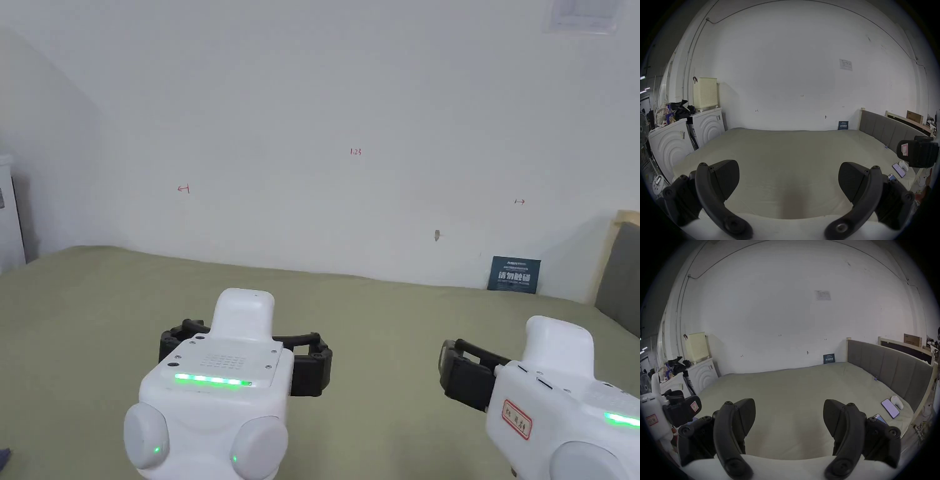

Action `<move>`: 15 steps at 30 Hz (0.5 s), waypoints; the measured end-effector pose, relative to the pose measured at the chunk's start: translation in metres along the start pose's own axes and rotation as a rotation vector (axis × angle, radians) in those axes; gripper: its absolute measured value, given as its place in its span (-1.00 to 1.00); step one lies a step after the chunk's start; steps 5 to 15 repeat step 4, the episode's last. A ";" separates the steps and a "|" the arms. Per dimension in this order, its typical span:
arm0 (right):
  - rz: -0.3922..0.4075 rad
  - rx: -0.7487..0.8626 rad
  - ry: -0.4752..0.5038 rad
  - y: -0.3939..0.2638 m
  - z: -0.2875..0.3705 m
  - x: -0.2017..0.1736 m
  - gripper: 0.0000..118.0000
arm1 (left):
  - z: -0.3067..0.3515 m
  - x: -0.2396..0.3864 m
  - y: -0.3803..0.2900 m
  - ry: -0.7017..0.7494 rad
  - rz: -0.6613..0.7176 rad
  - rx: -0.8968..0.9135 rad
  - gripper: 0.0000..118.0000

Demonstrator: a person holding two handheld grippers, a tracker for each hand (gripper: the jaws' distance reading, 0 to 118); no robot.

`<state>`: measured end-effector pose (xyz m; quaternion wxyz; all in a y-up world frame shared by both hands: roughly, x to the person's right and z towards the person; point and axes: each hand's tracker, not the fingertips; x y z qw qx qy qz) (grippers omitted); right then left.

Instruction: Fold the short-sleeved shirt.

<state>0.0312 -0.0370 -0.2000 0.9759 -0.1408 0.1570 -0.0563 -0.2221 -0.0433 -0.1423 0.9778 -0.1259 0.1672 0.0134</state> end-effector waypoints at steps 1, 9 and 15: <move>-0.007 0.001 -0.005 -0.001 0.000 -0.001 0.51 | 0.000 0.000 0.000 -0.001 -0.001 0.000 1.00; 0.014 -0.004 -0.003 -0.007 -0.001 -0.004 0.51 | 0.001 -0.001 0.001 0.002 0.000 0.001 1.00; 0.014 -0.004 -0.003 -0.007 -0.001 -0.004 0.51 | 0.001 -0.001 0.001 0.002 0.000 0.001 1.00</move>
